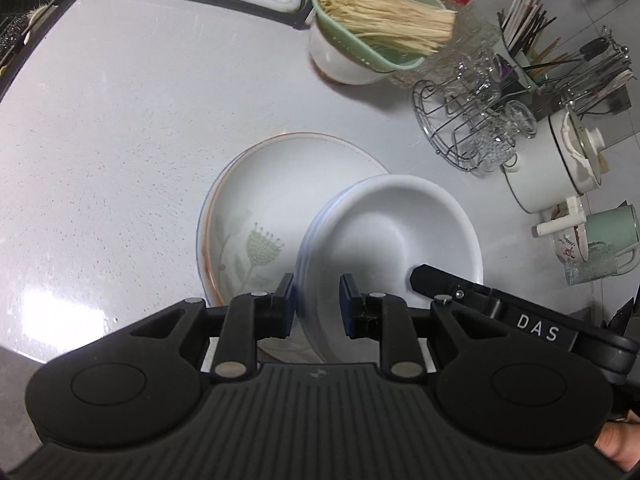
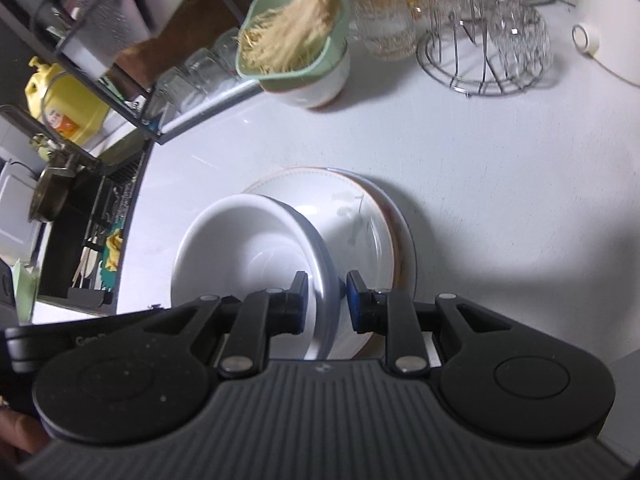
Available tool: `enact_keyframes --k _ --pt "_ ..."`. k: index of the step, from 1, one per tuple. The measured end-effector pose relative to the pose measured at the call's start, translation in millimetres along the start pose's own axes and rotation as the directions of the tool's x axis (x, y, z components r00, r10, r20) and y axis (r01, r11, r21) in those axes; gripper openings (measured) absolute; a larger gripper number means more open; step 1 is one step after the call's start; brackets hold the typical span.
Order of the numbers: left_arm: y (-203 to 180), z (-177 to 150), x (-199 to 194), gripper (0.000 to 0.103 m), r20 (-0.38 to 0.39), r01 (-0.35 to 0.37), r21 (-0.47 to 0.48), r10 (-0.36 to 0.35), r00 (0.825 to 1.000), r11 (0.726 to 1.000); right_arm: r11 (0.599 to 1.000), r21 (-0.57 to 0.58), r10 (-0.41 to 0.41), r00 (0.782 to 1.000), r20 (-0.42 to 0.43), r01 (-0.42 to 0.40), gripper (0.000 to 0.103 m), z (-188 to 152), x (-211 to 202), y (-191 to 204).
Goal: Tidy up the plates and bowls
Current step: 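Carry the nested bowls with both grippers onto the leaf-pattern plate stack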
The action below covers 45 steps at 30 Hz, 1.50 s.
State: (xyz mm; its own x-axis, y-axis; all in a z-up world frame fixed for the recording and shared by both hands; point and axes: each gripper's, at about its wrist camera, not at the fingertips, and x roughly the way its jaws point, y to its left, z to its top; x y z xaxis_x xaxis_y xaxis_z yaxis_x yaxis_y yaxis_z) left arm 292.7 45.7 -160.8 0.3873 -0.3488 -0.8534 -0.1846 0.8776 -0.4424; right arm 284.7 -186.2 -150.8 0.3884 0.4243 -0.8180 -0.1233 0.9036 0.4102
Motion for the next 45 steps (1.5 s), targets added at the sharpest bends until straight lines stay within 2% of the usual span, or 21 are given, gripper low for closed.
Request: enact_keyframes --k 11,13,14,16,19,25,32,41,45 --pt "6 18 21 0.026 -0.04 0.009 0.043 -0.007 0.999 0.999 0.999 0.031 -0.042 0.999 -0.009 0.043 0.024 7 20 3" --pt "-1 18 24 0.033 -0.049 -0.017 0.12 0.023 0.999 0.993 0.998 0.037 -0.04 0.999 -0.007 0.041 0.025 8 22 2" --pt "-3 17 25 0.039 -0.047 -0.036 0.141 0.043 0.998 0.989 0.998 0.031 -0.046 0.999 -0.008 0.046 0.025 8 24 2" --pt "-3 17 25 0.042 -0.041 -0.044 0.152 0.051 0.998 0.987 0.998 0.036 -0.054 0.999 -0.008 0.054 0.025 8 26 0" --pt "-9 17 19 0.045 -0.01 -0.073 0.198 0.076 0.997 0.977 0.999 0.024 -0.048 0.999 0.01 0.048 0.026 8 20 0" --pt "-23 16 -5 0.049 0.049 -0.083 0.237 0.073 0.996 0.968 0.999 -0.011 -0.044 0.997 0.062 0.045 0.026 10 -3 0" --pt "-38 -1 -42 0.05 0.126 -0.089 0.243 0.059 0.99 0.966 0.998 -0.055 -0.006 0.993 0.118 0.013 0.026 10 -36 -1" --pt "-55 -50 -100 0.054 0.268 -0.158 0.242 0.091 0.959 0.957 0.992 -0.12 0.063 0.979 0.192 -0.04 0.026 -11 -90 0" --pt "-62 -73 -119 0.06 0.319 -0.18 0.234 0.099 0.942 0.955 0.987 -0.152 0.085 0.969 0.234 -0.05 0.026 -23 -112 -1"
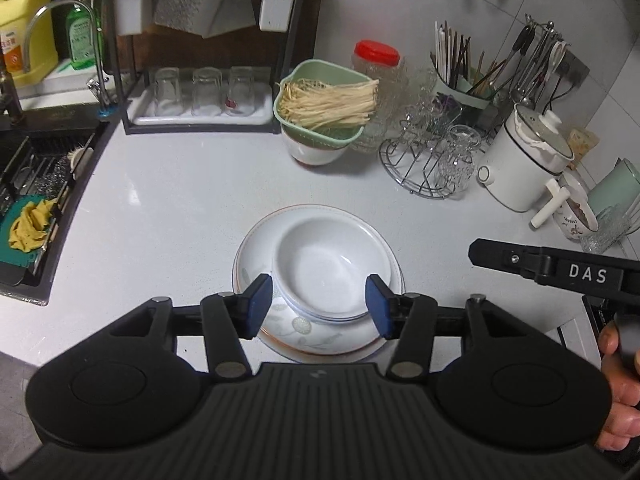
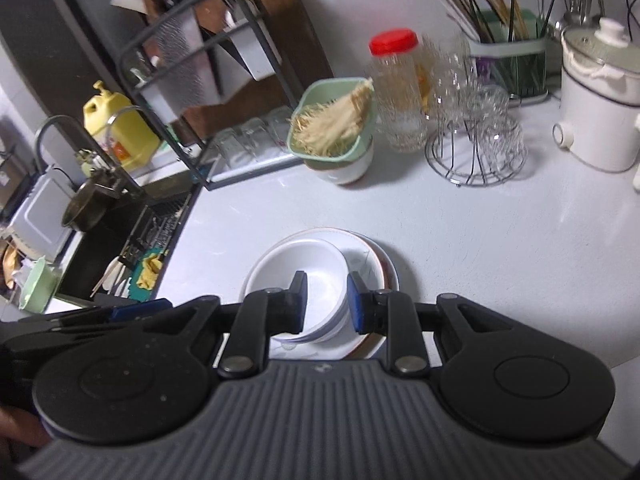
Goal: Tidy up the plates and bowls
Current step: 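Carry the nested bowls with both grippers onto the leaf-pattern plate stack, then open both grippers and lift them away from the bowls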
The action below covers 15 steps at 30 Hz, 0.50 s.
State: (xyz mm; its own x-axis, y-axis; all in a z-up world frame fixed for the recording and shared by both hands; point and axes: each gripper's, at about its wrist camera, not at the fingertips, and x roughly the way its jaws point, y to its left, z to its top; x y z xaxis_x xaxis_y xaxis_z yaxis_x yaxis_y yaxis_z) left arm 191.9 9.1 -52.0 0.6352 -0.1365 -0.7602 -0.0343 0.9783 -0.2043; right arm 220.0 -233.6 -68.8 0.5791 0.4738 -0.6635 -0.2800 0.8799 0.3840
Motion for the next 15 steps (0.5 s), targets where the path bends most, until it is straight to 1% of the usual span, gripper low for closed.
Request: enact_keyframes --k 2,4,10,15 --pt "-5 -6 -13 0.063 0.023 -0.014 0.005 0.014 1.0 1.0 1.0 -0.014 0.004 1.0 0.026 -0.004 0.026 -4 -12 0" --pt "-10 -12 -25 0.068 0.045 -0.021 0.009 0.021 0.999 1.0 1.0 -0.026 0.01 0.999 0.051 -0.009 0.032 -8 -24 0" --pt "-24 -28 -55 0.069 0.083 -0.034 0.027 0.032 0.996 0.999 0.997 -0.076 0.029 0.993 0.112 -0.02 0.032 -19 -54 1" --pt "-31 -42 -74 0.07 0.108 -0.04 0.025 0.037 0.993 0.999 0.997 -0.081 0.031 0.99 0.138 -0.02 0.032 -30 -69 0"
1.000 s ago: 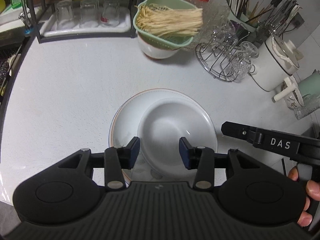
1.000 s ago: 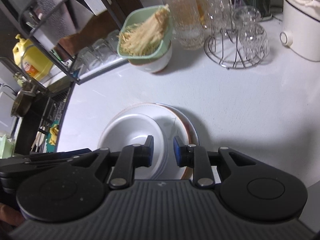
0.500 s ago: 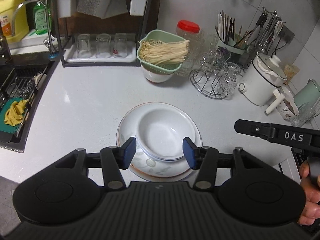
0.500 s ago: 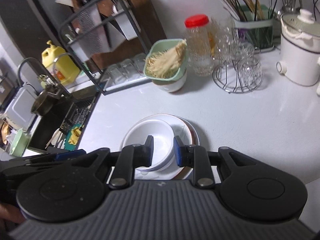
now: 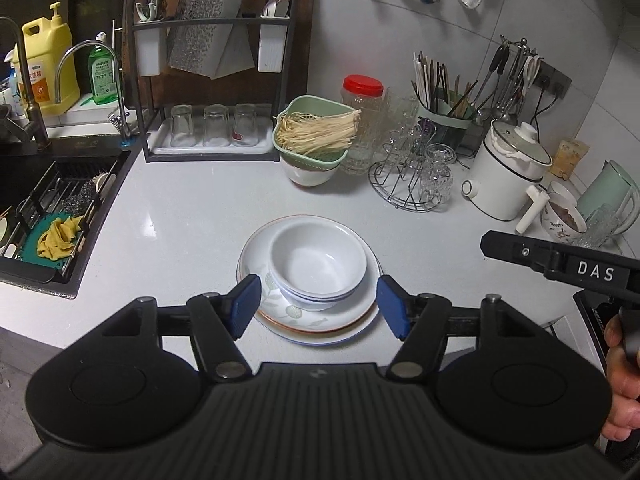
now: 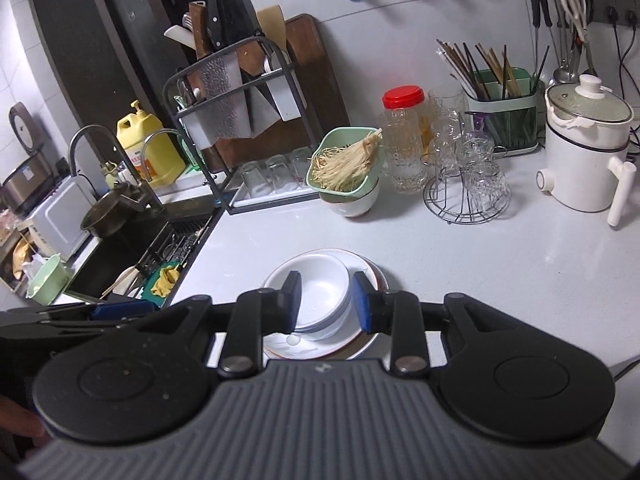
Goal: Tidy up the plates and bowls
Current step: 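Open both grippers and lift them away from the bowls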
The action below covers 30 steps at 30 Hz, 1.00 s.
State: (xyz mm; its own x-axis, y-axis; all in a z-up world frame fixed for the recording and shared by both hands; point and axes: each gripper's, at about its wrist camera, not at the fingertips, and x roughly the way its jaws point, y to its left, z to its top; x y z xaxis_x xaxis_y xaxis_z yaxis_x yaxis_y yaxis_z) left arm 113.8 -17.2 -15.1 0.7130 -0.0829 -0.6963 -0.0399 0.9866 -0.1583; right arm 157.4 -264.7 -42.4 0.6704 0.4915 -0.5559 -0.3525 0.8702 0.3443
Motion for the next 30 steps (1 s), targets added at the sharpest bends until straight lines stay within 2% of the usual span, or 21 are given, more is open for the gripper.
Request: enact_keyframes --k 2,3,4,5,6,13,16,20,24,30 --pt "0 -4 -7 0.071 0.019 -0.004 -0.016 0.004 1.0 1.0 1.0 0.005 0.004 1.0 0.006 -0.004 0.037 -4 -5 0" --pt "1 -6 -11 0.072 0.035 -0.005 -0.028 0.006 0.999 1.0 1.0 0.003 0.003 1.0 0.013 -0.003 0.052 -6 -7 -1" --pt "3 -8 -15 0.078 0.044 -0.007 -0.036 0.009 0.999 0.999 1.0 -0.004 -0.004 1.0 0.024 0.004 0.069 -9 -9 -1" --pt "4 -10 -17 0.085 0.051 -0.011 -0.042 0.013 0.999 0.999 1.0 -0.009 -0.015 0.999 0.038 0.015 0.075 -11 -12 -1" --pt "5 -12 -19 0.087 0.056 -0.016 -0.046 0.019 0.998 0.999 1.0 -0.011 -0.028 0.999 0.047 0.028 0.083 -14 -13 -2" --pt "11 -25 -24 0.098 0.058 -0.061 -0.064 0.065 0.996 0.996 0.997 -0.055 -0.046 0.997 0.069 0.05 0.082 -27 -19 -3" --pt "10 -31 -24 0.099 0.051 -0.081 -0.066 0.084 0.995 0.995 0.998 -0.046 -0.039 0.998 0.055 0.042 0.084 -33 -20 -2" --pt "9 -37 -25 0.099 0.039 -0.086 -0.062 0.089 0.995 0.994 0.994 -0.088 -0.06 0.997 0.049 0.065 0.086 -43 -22 3" --pt "9 -43 -31 0.099 0.061 -0.102 -0.057 0.105 0.993 0.993 0.994 -0.088 -0.064 0.997 0.044 0.067 0.086 -51 -26 4" --pt "10 -51 -32 0.099 0.051 -0.092 -0.083 0.096 0.994 0.992 0.995 -0.065 -0.077 0.997 0.03 0.079 0.086 -56 -28 1"
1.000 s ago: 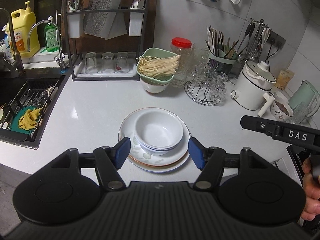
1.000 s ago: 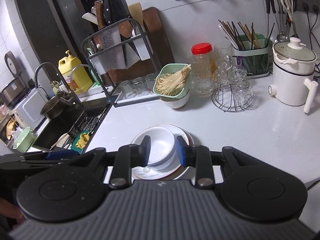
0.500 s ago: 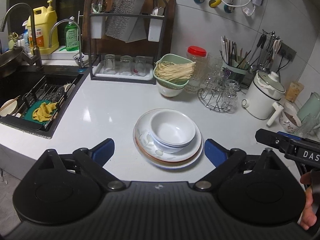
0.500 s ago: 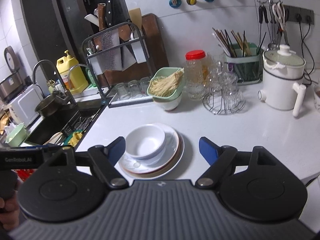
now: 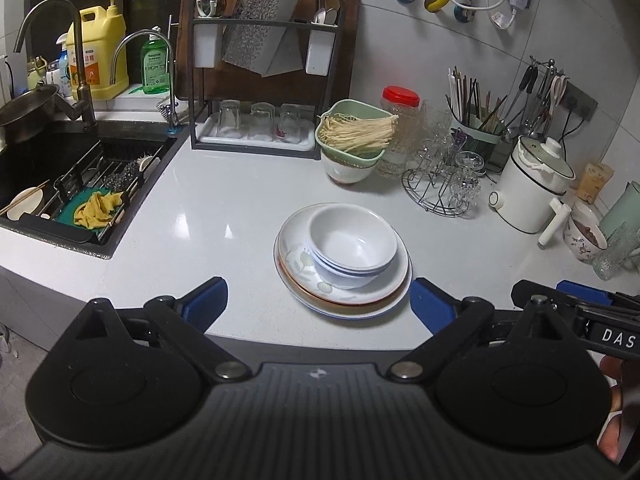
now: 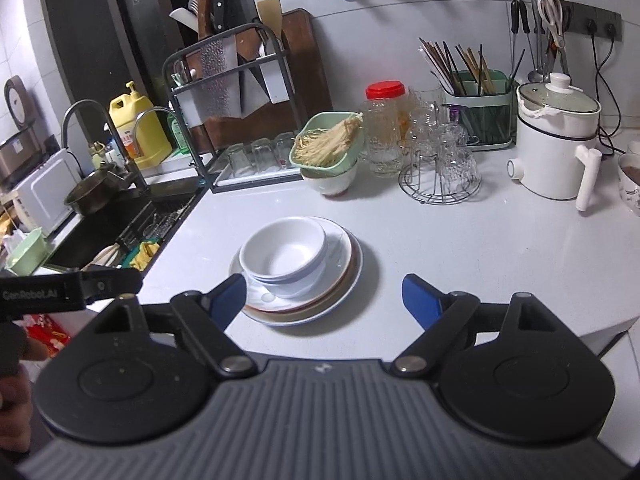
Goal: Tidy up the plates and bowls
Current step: 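Open both grippers and lift them away from the bowls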
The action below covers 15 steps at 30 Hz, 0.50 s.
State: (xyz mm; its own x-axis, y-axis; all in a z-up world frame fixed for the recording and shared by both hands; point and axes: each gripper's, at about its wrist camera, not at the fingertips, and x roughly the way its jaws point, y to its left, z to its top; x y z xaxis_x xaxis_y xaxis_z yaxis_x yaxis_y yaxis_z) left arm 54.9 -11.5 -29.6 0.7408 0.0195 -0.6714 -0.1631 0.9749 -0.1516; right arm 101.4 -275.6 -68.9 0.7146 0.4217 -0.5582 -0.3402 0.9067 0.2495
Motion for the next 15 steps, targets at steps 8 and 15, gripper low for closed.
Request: enact_keyframes --k 8,15 --pt "-2 -7 2 0.099 -0.03 -0.011 -0.007 0.011 0.999 1.0 1.0 -0.012 -0.007 1.0 -0.001 0.007 0.086 -1 0 0" --pt "-4 -12 -3 0.099 -0.027 -0.011 0.026 0.012 1.0 1.0 1.0 -0.009 -0.003 1.0 -0.013 0.003 0.086 -6 1 0"
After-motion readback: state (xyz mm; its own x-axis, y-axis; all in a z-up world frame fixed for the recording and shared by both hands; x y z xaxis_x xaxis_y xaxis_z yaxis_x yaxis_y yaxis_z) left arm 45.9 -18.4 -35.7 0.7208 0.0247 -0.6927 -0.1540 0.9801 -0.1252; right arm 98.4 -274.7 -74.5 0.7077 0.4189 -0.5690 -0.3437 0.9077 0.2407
